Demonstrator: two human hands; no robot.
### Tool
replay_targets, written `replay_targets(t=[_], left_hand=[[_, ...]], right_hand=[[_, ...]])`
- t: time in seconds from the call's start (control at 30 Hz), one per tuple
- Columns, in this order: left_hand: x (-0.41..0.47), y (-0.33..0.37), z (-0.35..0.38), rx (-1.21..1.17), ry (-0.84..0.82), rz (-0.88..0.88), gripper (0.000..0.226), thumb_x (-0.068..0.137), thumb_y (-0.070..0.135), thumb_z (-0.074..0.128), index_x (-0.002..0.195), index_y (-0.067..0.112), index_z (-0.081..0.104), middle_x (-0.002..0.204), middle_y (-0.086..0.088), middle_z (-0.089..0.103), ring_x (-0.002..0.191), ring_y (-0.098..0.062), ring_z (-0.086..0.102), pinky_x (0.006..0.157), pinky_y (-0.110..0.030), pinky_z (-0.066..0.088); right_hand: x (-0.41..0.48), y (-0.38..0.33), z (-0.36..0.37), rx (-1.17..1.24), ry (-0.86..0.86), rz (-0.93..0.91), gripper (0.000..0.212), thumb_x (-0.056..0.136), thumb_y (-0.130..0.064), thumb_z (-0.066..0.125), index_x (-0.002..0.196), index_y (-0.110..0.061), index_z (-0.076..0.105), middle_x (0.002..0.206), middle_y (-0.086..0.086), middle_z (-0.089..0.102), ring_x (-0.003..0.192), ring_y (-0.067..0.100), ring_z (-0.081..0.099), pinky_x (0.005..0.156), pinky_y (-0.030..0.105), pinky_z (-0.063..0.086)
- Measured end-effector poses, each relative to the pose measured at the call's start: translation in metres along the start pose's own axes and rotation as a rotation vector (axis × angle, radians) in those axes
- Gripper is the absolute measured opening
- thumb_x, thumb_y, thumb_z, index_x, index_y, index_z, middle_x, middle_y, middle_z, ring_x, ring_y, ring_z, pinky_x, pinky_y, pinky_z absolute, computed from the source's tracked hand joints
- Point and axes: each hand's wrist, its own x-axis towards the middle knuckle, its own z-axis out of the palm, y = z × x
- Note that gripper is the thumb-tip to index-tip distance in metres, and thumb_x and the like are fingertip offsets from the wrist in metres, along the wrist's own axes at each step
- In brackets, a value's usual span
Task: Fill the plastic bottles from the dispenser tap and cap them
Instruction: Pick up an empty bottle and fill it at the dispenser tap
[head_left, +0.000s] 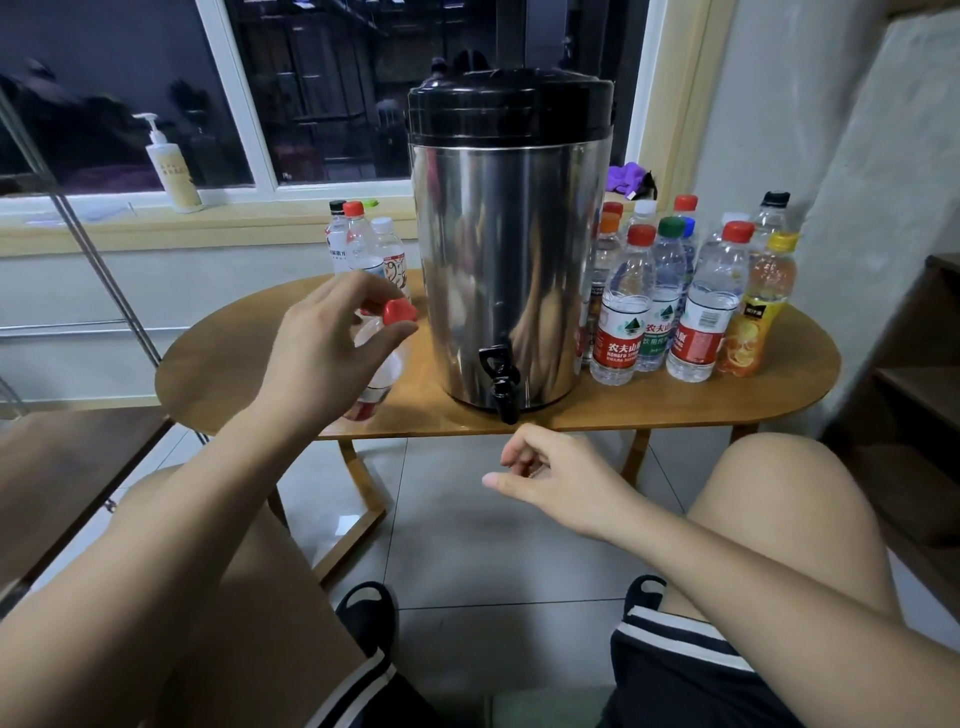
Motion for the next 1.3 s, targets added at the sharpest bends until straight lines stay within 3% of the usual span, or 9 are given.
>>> replay_targets(t=[0.13,0.27,0.4,0.6,0.77,0.97,1.07,1.2,1.3], left_hand=[[-0.011,0.017,-0.015,-0.151,0.075,-0.088,0.023,0.097,0.033,0.083,0.111,0.02,0.07,0.103,0.011,0.073,0.091,-0.013,0.068,0.079,-0.025,0.054],[-0.029,0.03,-0.006,-0.391,0.086,-0.236,0.019,0.099,0.032,0.082,0.11,0.019,0.073,0.101,0.003,0.078,0.091,-0.019,0.074,0.082,-0.035,0.061],[-0.05,0.036,0.025,-0.67,-0.026,-0.404,0.021,0.098,0.03,0.079,0.115,0.018,0.076,0.103,-0.006,0.08,0.095,-0.028,0.077,0.088,-0.049,0.065],[-0.072,0.044,0.059,-0.855,-0.344,-0.528,0.021,0.106,0.013,0.068,0.125,0.014,0.077,0.116,-0.007,0.079,0.108,-0.025,0.074,0.094,-0.034,0.063],[-0.074,0.034,0.056,-0.807,-0.519,-0.512,0.021,0.106,0.018,0.068,0.125,0.022,0.078,0.119,0.002,0.079,0.113,-0.02,0.071,0.096,-0.034,0.061],[-0.079,0.032,0.06,-0.695,-0.543,-0.435,0.022,0.105,0.023,0.07,0.126,0.022,0.077,0.114,0.007,0.08,0.108,-0.009,0.074,0.095,-0.022,0.056],[-0.082,0.029,0.067,-0.573,-0.513,-0.373,0.016,0.105,0.03,0.072,0.119,0.027,0.077,0.109,0.011,0.08,0.106,-0.007,0.075,0.099,-0.032,0.059],[-0.086,0.025,0.075,-0.35,-0.486,-0.312,0.016,0.105,0.045,0.069,0.1,0.031,0.074,0.094,0.011,0.077,0.091,-0.009,0.071,0.086,-0.044,0.059],[-0.088,0.023,0.078,-0.264,-0.474,-0.32,0.03,0.103,0.057,0.066,0.089,0.031,0.071,0.08,0.01,0.072,0.076,-0.008,0.065,0.07,-0.039,0.055]], right_hand=[[-0.002,-0.001,0.004,0.045,-0.052,-0.029,0.058,0.084,-0.059,0.087,0.13,-0.032,0.063,0.12,-0.016,0.068,0.11,-0.002,0.066,0.093,0.024,0.057],[-0.003,-0.003,0.006,0.067,-0.143,-0.038,0.096,0.078,-0.073,0.084,0.156,-0.04,0.041,0.147,-0.021,0.056,0.133,-0.009,0.053,0.112,0.028,0.049],[-0.008,-0.005,0.006,0.178,-0.26,-0.019,0.088,0.084,-0.06,0.088,0.156,-0.047,0.038,0.148,-0.022,0.06,0.135,-0.003,0.058,0.117,0.035,0.05],[-0.011,0.002,0.003,0.128,-0.253,0.062,0.08,0.081,-0.051,0.093,0.145,-0.051,0.046,0.131,-0.019,0.069,0.117,0.003,0.07,0.104,0.041,0.06],[-0.015,0.014,0.001,0.064,-0.286,0.116,0.07,0.075,-0.05,0.096,0.13,-0.045,0.053,0.117,-0.011,0.074,0.104,0.012,0.076,0.095,0.045,0.065],[-0.018,0.017,0.005,-0.011,-0.272,0.133,0.065,0.076,-0.059,0.091,0.125,-0.047,0.052,0.11,-0.01,0.075,0.097,0.011,0.076,0.091,0.042,0.065],[-0.018,0.018,0.005,-0.117,-0.246,0.138,0.064,0.074,-0.066,0.087,0.123,-0.052,0.047,0.109,-0.011,0.071,0.094,0.013,0.074,0.087,0.044,0.065],[-0.018,0.016,0.007,-0.22,-0.227,0.12,0.065,0.077,-0.063,0.084,0.125,-0.052,0.042,0.106,-0.01,0.066,0.09,0.014,0.069,0.077,0.036,0.061],[-0.019,0.017,0.008,-0.267,-0.214,0.101,0.066,0.078,-0.062,0.083,0.127,-0.05,0.04,0.109,-0.01,0.065,0.093,0.015,0.067,0.08,0.039,0.061]])
